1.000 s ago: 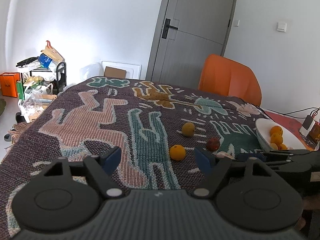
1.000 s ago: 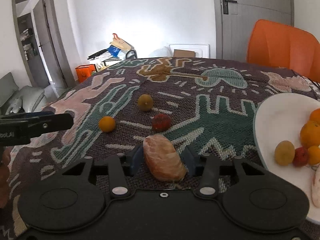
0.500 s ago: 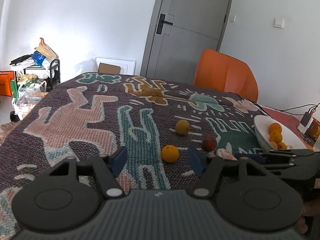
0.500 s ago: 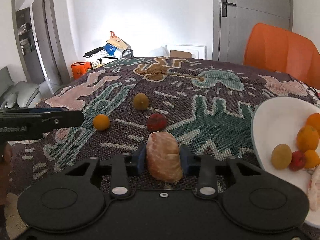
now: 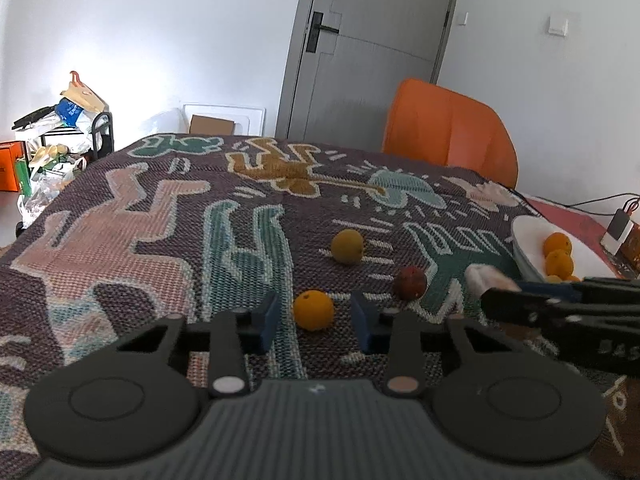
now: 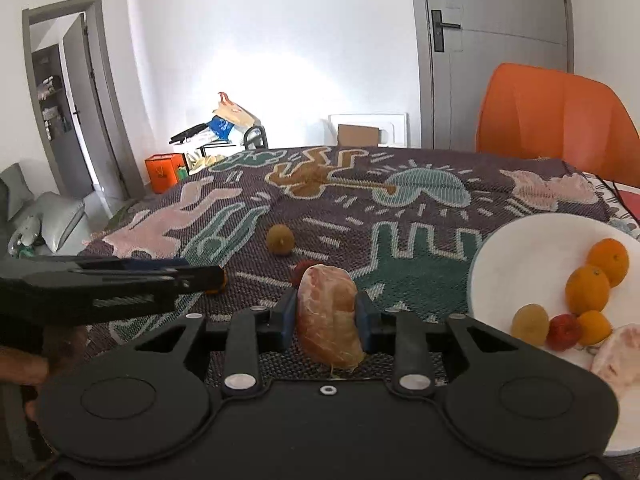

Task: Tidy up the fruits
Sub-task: 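Grasp the orange with the left gripper while the right gripper carries the pomelo segment to the plate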

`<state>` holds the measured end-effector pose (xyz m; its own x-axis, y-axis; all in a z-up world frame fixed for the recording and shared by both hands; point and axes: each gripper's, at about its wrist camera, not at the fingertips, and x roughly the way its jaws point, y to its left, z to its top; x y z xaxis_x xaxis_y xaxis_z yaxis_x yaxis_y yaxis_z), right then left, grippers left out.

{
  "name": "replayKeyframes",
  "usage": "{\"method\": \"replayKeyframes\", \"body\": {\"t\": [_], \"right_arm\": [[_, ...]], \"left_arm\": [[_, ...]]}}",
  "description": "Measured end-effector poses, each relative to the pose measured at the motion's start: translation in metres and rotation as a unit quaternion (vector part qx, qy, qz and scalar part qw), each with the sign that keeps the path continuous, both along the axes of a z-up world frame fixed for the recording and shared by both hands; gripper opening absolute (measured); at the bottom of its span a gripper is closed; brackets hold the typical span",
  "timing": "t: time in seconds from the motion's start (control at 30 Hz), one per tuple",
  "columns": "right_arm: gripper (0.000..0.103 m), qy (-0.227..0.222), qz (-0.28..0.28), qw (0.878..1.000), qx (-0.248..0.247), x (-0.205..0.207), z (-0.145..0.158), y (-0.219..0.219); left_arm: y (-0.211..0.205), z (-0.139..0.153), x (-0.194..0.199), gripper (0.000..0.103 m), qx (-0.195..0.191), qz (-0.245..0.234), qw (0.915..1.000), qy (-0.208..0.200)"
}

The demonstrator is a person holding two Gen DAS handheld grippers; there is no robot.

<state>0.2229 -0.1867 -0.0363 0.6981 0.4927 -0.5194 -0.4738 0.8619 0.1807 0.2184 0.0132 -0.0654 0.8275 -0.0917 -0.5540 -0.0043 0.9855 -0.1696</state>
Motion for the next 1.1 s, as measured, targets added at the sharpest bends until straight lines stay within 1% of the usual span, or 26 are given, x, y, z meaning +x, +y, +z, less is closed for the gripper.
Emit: {"method": "replayKeyframes", "body": {"t": [0.03, 0.07, 0.13, 0.23, 0.53, 0.6, 0.67, 0.77, 1.1], "right_arm": [[0.029, 0.0, -0.001, 1.0, 0.001, 0.0, 0.0, -0.001], [0.028, 0.0, -0.002, 1.0, 0.002, 0.0, 0.001, -0.002], [0.028, -0.001, -0.004, 1.0, 0.004, -0.001, 0.0, -0.004], [0.028, -0.001, -0.008, 1.0, 0.009, -0.003, 0.001, -0.008], [0.027, -0.026, -0.017, 0.999, 0.03, -0.011, 0.016, -0.025], [0.026, -0.031, -0.022, 0.999, 0.034, -0.012, 0.019, -0.031], [0.023, -0.034, -0.027, 0.998, 0.039, -0.013, 0.022, -0.037], [0.021, -0.036, -0.034, 0.998, 0.049, -0.013, 0.024, -0.047], [0.019, -0.05, -0.057, 0.995, 0.059, -0.019, 0.029, -0.075]], "left_arm": [[-0.001, -0.002, 0.002, 0.022, 0.001, 0.001, 1.0, 0.005], [-0.001, -0.003, 0.003, 0.021, -0.001, 0.002, 1.0, 0.009], [-0.001, -0.002, 0.002, 0.02, -0.001, 0.004, 1.0, 0.004], [-0.004, 0.005, -0.003, 0.02, -0.005, -0.007, 0.9999, -0.006], [-0.027, 0.031, -0.012, 0.02, -0.008, -0.032, 0.9987, -0.038], [-0.033, 0.037, -0.013, 0.02, -0.008, -0.038, 0.9983, -0.044], [-0.039, 0.041, -0.014, 0.02, -0.008, -0.045, 0.9977, -0.05], [-0.049, 0.047, -0.015, 0.02, -0.008, -0.054, 0.997, -0.056], [-0.077, 0.055, -0.017, 0.02, -0.004, -0.076, 0.995, -0.065]]}}
